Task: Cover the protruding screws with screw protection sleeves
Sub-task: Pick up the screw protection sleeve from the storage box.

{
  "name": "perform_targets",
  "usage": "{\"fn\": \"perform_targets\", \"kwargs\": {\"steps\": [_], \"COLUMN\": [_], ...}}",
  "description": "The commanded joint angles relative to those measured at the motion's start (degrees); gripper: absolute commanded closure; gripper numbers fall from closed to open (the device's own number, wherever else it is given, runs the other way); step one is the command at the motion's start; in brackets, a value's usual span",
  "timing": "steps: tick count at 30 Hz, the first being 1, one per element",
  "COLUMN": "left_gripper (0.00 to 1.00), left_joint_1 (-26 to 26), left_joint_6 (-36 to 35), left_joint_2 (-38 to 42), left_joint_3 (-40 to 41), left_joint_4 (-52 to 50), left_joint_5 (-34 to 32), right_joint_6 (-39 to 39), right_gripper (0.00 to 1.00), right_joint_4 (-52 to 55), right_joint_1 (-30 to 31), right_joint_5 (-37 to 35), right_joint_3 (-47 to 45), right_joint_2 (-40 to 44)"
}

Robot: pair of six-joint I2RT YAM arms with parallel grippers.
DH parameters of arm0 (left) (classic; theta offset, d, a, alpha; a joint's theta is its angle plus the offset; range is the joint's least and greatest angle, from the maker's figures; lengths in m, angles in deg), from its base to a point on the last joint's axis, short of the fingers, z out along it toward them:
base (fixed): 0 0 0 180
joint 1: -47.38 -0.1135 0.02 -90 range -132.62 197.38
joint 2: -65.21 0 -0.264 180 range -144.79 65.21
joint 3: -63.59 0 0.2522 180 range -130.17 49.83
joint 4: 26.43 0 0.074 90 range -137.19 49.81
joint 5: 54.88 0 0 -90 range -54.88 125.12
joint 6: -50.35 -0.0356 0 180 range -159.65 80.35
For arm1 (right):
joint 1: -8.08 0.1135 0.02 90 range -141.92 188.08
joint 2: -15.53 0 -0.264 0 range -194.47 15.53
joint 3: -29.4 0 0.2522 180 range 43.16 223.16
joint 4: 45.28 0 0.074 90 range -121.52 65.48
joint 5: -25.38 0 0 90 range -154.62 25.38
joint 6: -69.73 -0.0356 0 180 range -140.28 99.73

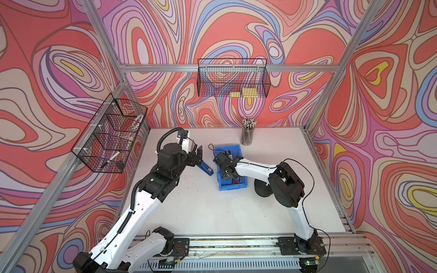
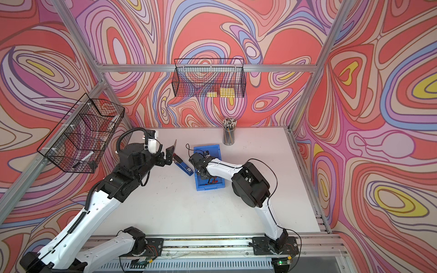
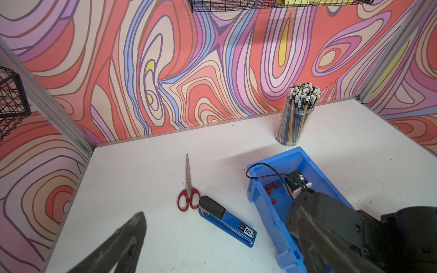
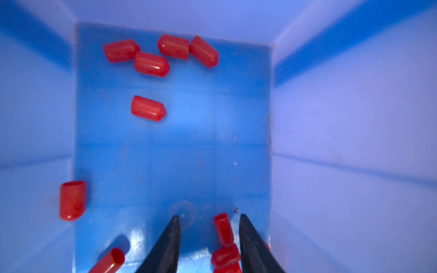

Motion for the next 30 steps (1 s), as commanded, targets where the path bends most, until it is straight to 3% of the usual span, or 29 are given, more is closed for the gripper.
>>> {"fn": "perform_targets", "kwargs": {"steps": [1, 7, 14, 30], "left_gripper": [0.01, 0.01, 0.01, 0.01], "left_joint_1": [-0.4, -0.3, -0.3, -0.4], "left_joint_6": [-0.3, -0.3, -0.3, -0.1], "left_joint_2": [0.6, 0.5, 0.5, 0.4], "left_joint_3": [-0.4, -0.3, -0.3, -0.3], "left_joint_4": [0.2, 0.1, 0.1, 0.0], "left_joint_5": [0.3, 0.3, 0.2, 0.5], "right_joint_6": [-0.4, -0.3, -1.0, -1.2], "right_gripper": [0.57, 0.57, 0.68, 0.69], "right_joint_4": [0.2, 0.2, -1.2, -0.5], "right_joint_1": [-0.1, -0.1, -0.1, -0.1], "right_joint_5": [0.0, 1.0, 3.2, 4.8], "right_joint_3": [-0.8, -0.6, -2.6, -5.2], "right_joint_2": [-0.1, -1.1, -0.2, 3.0]}}
